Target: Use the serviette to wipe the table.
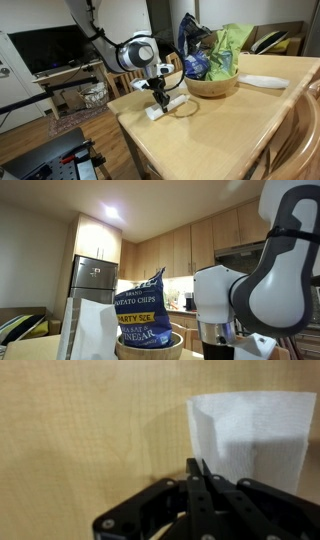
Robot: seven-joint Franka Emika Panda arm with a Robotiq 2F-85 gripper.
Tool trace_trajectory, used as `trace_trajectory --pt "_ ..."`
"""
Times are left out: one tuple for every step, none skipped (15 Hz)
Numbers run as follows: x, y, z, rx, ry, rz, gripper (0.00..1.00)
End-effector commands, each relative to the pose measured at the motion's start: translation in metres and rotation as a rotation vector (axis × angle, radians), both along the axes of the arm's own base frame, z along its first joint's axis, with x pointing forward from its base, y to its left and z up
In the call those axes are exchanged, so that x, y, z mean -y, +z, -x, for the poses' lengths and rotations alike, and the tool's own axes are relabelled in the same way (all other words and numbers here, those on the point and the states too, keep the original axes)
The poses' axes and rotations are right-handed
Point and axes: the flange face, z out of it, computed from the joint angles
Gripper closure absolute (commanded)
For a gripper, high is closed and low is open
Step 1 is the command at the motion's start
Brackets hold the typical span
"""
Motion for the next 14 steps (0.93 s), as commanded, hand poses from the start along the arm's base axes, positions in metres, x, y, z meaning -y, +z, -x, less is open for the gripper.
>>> trace_trajectory --pt "0.001 0.044 0.022 0.077 -0.001 -0.047 1.0" --pt "0.003 0.055 0.025 0.099 -0.004 -0.065 1.0" --pt "0.005 0.065 0.028 0.124 -0.016 -0.079 1.0" --pt "0.008 0.073 0.03 0.138 -0.025 -0.091 1.0" --pt "0.012 0.081 0.032 0.156 -0.043 -0.103 1.0" --pt "0.015 0.088 0.034 0.165 -0.061 -0.112 1.0" --pt "0.021 0.093 0.035 0.177 -0.082 -0.122 1.0" --pt "0.027 0.098 0.035 0.19 -0.119 -0.13 1.0" --pt "0.033 0.101 0.036 0.2 -0.148 -0.134 1.0" --pt "0.041 0.103 0.035 0.21 -0.182 -0.136 1.0" --pt "0.047 0.103 0.036 0.209 -0.21 -0.139 1.0" --pt "0.039 0.097 0.028 0.183 -0.161 -0.12 0.99" --pt "0.045 0.098 0.028 0.185 -0.177 -0.122 0.99" --pt "0.049 0.098 0.029 0.186 -0.185 -0.122 0.99"
